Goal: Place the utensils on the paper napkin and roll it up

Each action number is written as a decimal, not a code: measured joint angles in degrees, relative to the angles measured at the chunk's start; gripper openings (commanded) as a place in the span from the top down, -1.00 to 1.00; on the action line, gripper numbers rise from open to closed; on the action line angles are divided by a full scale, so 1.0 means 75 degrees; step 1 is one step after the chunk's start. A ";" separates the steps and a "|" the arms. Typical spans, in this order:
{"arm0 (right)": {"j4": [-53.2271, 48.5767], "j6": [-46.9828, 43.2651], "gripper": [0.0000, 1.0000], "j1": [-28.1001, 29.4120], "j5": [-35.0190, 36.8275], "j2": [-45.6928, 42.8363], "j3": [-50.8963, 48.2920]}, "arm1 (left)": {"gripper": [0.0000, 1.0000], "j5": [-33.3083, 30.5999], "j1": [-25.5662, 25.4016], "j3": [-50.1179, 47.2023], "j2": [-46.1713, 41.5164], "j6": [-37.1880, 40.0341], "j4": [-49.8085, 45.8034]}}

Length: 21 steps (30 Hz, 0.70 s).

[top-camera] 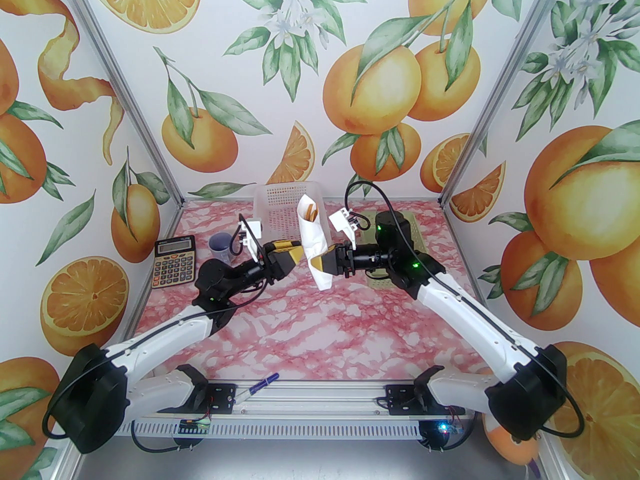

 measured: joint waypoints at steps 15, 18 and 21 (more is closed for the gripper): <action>-0.0105 -0.0382 1.00 0.0545 0.0277 -0.0122 0.0000 | -0.90 0.0507 -0.0472 0.0323 0.0784 -0.0309 0.0181; -0.0105 -0.0385 1.00 0.0638 0.0315 -0.0122 0.0000 | -0.75 0.0627 -0.0545 0.0490 0.1090 -0.0501 0.0487; -0.0102 -0.0388 1.00 0.0702 0.0344 -0.0122 0.0003 | -0.61 0.0691 -0.0571 0.0574 0.1323 -0.0740 0.0877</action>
